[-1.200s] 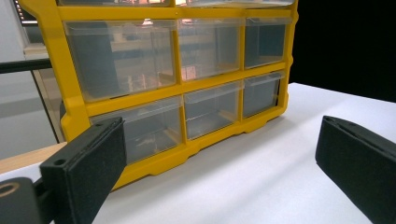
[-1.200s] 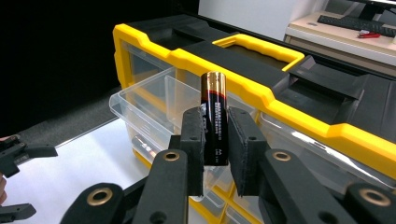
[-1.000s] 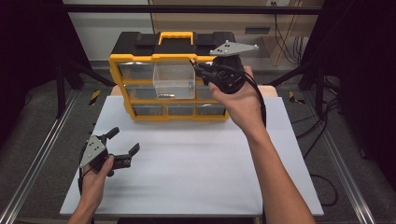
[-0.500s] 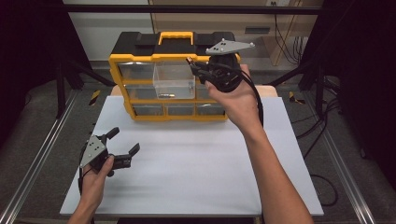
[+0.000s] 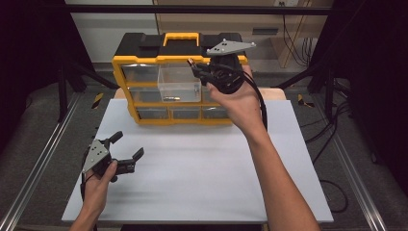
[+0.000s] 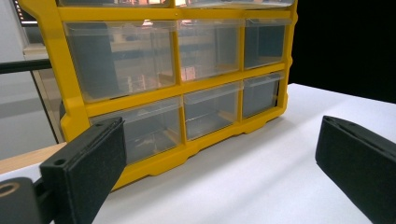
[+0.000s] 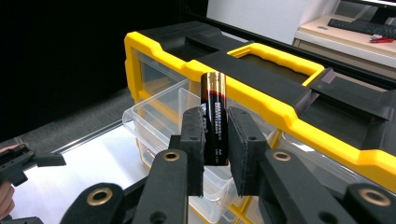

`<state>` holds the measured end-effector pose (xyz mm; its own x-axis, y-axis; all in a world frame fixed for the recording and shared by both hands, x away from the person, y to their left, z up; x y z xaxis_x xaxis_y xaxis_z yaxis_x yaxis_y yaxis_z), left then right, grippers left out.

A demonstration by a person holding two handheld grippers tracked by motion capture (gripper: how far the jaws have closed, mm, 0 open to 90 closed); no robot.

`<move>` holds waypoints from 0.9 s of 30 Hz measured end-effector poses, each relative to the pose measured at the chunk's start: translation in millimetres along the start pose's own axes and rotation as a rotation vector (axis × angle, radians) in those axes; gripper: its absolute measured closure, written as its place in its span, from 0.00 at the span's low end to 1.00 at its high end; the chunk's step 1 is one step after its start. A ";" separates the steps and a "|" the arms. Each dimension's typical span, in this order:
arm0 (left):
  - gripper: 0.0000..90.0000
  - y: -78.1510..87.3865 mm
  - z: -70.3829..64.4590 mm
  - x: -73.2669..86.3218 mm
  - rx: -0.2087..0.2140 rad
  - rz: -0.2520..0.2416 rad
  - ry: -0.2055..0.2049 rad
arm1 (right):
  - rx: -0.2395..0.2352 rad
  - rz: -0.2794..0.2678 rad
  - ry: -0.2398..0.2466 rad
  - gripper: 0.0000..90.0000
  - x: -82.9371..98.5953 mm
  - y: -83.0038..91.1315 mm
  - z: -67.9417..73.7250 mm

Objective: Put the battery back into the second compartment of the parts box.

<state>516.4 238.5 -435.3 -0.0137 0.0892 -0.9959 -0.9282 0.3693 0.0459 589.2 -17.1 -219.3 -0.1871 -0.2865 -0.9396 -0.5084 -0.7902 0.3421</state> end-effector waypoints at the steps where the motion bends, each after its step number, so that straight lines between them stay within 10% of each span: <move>1: 0.02 0.0 0.0 0.0 0.000 0.000 -0.001 | 0.000 0.000 -0.001 0.86 -0.2 -0.7 0.1; 27: 0.02 -0.4 -0.3 0.0 0.003 0.000 0.001 | -0.003 0.047 -0.035 0.86 1.8 -23.8 -8.6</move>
<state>516.7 238.1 -435.4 -0.0140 0.0881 -0.9960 -0.9270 0.3723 0.0460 608.2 -3.5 -229.1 -0.2399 -0.3042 -0.9219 -0.4955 -0.7782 0.3857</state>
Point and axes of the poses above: each handheld gripper's, and its own axes: y roughly backward along the jaws, x roughly out of its underside, z roughly to its left, the point moved 8 cm from there along -y, roughly forward along the jaws, and after that the axes turned 15 degrees about -x, right-handed, at the moved point
